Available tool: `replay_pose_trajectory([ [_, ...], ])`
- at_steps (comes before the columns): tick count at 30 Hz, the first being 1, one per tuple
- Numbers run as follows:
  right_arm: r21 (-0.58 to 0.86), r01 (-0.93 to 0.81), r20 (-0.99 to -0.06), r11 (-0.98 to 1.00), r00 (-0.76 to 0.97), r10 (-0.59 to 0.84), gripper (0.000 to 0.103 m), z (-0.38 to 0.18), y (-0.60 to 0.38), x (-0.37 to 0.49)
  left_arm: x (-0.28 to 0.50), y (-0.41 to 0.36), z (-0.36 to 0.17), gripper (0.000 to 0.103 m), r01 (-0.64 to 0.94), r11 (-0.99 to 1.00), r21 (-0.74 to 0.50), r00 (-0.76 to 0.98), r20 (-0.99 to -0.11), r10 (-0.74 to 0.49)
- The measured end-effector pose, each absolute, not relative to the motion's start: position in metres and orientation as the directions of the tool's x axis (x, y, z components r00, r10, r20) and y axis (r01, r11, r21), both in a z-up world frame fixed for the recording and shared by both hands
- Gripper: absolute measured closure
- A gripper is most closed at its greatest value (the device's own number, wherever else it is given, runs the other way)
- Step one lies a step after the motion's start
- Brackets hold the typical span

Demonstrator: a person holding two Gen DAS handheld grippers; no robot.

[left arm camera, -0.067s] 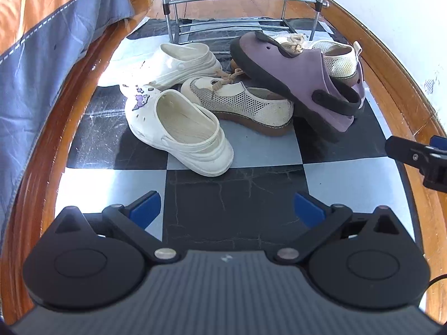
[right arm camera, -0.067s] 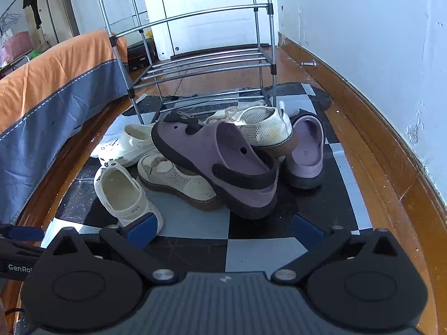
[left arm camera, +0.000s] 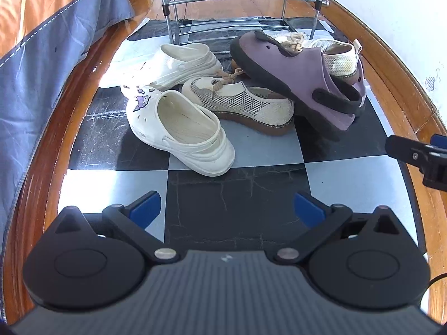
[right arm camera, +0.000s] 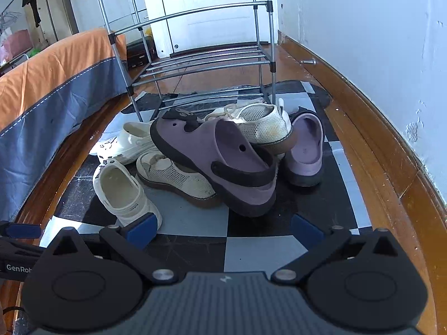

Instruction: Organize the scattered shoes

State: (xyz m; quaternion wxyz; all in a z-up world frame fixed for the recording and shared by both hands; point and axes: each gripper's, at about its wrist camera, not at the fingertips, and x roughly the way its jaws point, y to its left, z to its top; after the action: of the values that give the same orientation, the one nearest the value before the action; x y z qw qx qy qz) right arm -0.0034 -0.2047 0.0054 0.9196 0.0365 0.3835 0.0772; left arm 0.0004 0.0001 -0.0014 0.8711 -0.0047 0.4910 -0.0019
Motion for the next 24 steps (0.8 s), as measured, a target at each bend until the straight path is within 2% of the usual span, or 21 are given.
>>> replay_pose_trajectory([
  [16,0.142,-0.146,-0.726,0.979,0.658,0.203,0.000,-0.002,-0.200,-0.001,0.004,0.001,-0.012,0.000,-0.008,1.000,0.001,0.481,-0.877,0.004],
  [24,0.144,-0.153,-0.735,0.978,0.645,0.210,0.000,-0.006,-0.197,0.000,0.004,0.000,-0.019,0.000,-0.003,0.999,-0.034,0.454,-0.890,-0.029],
])
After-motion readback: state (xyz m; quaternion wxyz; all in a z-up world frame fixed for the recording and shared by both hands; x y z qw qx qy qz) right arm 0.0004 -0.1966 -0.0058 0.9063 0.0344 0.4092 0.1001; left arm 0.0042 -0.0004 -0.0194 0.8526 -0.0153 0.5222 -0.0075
